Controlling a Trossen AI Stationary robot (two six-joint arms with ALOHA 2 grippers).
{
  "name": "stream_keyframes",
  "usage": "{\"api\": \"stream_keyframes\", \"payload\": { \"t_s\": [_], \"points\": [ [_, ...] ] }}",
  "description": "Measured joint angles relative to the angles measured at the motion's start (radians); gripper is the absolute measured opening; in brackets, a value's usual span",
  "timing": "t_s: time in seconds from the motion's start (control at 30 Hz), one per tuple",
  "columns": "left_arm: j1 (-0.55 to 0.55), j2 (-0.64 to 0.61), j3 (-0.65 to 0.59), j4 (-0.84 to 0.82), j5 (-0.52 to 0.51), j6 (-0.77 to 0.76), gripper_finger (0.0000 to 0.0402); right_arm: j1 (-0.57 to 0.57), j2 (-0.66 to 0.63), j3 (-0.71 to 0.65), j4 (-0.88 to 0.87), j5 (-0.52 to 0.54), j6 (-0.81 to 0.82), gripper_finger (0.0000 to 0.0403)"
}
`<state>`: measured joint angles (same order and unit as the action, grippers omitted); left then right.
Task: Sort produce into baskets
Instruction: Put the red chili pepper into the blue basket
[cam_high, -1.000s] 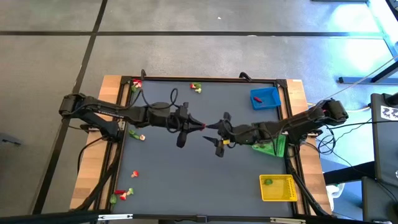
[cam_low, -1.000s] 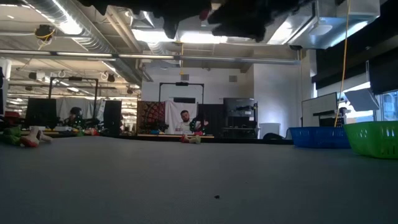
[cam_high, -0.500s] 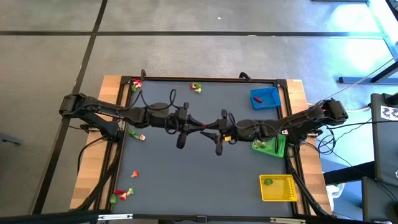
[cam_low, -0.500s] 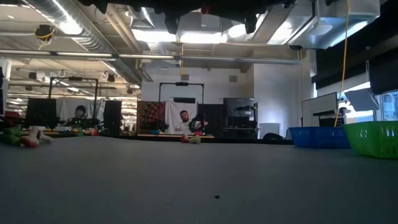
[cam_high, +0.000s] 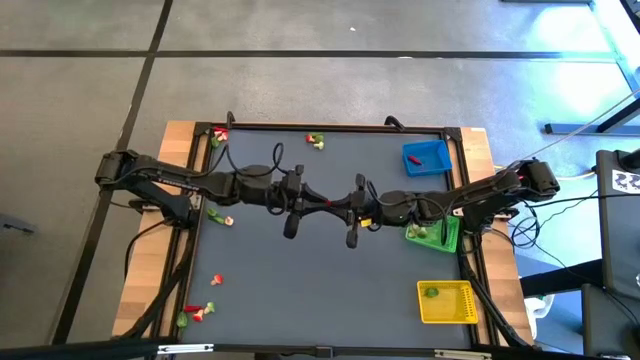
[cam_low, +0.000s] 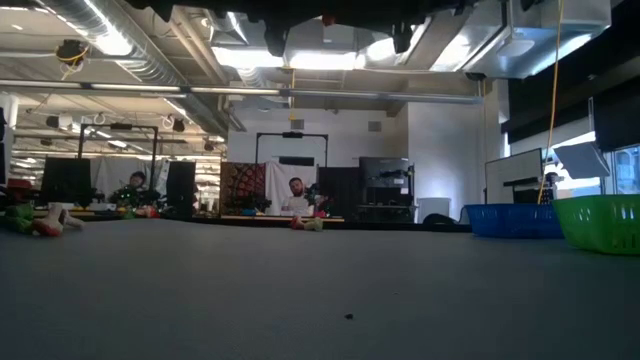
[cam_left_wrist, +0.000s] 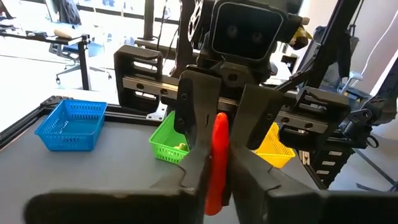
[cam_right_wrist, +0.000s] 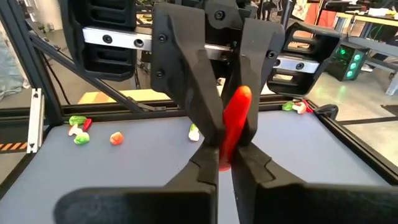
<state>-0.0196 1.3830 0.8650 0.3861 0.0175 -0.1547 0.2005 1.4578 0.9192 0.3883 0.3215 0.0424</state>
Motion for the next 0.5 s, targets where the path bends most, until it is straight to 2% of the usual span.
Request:
{"api": "stream_keyframes", "payload": {
  "t_s": [0.17, 0.27, 0.5],
  "points": [
    [0.001, -0.009, 0.0, -0.034, 0.02, 0.024, 0.0129, 0.002, -0.01, 0.0, -0.028, 0.022, -0.033, 0.0023],
    [0.008, -0.039, 0.0, -0.113, 0.02, 0.052, 0.0156, 0.002, -0.046, 0.015, -0.121, 0.027, -0.033, 0.0023],
    [0.046, -0.057, 0.0, -0.353, -0.015, -0.002, 0.0167, 0.002, -0.154, 0.05, -0.426, 0.14, -0.02, 0.0024]
  ]
}}
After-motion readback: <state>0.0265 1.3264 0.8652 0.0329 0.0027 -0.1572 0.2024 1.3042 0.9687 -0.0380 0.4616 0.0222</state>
